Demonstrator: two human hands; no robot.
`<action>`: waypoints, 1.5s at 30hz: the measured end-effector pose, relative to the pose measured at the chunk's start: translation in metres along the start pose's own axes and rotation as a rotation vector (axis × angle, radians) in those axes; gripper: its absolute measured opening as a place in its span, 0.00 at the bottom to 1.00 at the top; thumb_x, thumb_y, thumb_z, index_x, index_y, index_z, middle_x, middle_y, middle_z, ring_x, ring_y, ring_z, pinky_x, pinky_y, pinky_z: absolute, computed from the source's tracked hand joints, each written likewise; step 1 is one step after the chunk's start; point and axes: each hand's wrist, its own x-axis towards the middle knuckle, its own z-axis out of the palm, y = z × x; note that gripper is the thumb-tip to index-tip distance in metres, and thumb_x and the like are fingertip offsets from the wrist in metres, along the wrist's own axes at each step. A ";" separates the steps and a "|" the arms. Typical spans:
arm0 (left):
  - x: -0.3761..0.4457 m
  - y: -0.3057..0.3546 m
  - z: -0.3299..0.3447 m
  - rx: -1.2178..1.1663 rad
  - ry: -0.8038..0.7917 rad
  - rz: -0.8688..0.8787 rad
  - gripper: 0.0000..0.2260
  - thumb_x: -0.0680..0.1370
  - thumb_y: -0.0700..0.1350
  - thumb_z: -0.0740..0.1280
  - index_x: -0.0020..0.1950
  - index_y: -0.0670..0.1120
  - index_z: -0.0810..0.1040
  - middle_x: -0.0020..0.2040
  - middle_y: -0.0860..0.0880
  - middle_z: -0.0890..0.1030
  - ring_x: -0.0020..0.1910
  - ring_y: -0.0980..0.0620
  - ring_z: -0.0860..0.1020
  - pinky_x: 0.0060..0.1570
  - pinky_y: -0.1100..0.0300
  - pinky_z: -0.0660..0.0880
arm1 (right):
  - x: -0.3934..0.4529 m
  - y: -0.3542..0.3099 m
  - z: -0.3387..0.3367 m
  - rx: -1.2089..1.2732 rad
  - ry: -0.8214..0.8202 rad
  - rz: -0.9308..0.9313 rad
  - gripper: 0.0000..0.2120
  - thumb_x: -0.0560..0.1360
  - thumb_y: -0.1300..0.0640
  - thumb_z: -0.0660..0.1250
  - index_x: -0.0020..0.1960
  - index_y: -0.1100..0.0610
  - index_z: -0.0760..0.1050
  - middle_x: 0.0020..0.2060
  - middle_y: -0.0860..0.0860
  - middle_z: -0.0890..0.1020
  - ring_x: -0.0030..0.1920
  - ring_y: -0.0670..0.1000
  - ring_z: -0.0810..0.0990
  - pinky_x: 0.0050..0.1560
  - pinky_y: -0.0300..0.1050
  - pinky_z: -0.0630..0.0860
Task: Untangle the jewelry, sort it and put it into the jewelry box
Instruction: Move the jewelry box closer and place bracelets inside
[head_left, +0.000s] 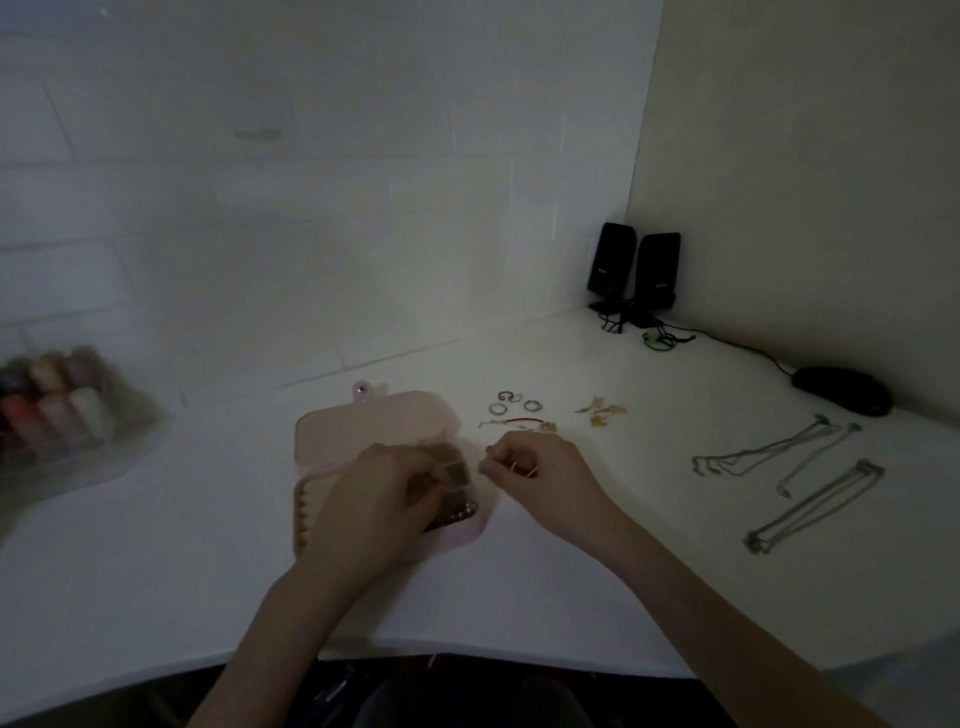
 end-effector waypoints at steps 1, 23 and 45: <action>0.006 0.004 0.006 -0.038 -0.015 0.010 0.05 0.71 0.47 0.66 0.40 0.54 0.82 0.43 0.60 0.83 0.44 0.56 0.79 0.46 0.62 0.73 | 0.000 0.004 -0.007 -0.014 0.014 0.012 0.06 0.74 0.57 0.69 0.39 0.56 0.79 0.31 0.43 0.78 0.31 0.39 0.73 0.33 0.30 0.66; 0.118 0.159 0.192 0.018 -0.418 0.378 0.22 0.83 0.52 0.47 0.77 0.48 0.55 0.77 0.53 0.56 0.76 0.56 0.48 0.74 0.56 0.43 | 0.006 0.212 -0.261 -0.649 0.501 0.683 0.11 0.78 0.56 0.63 0.45 0.59 0.81 0.44 0.58 0.81 0.50 0.60 0.78 0.47 0.47 0.74; 0.120 0.149 0.186 -0.328 -0.156 0.080 0.15 0.81 0.48 0.57 0.57 0.40 0.77 0.56 0.42 0.80 0.55 0.46 0.77 0.60 0.56 0.70 | 0.038 0.135 -0.224 0.300 0.444 0.299 0.04 0.75 0.64 0.68 0.48 0.58 0.77 0.40 0.53 0.81 0.32 0.43 0.80 0.36 0.33 0.77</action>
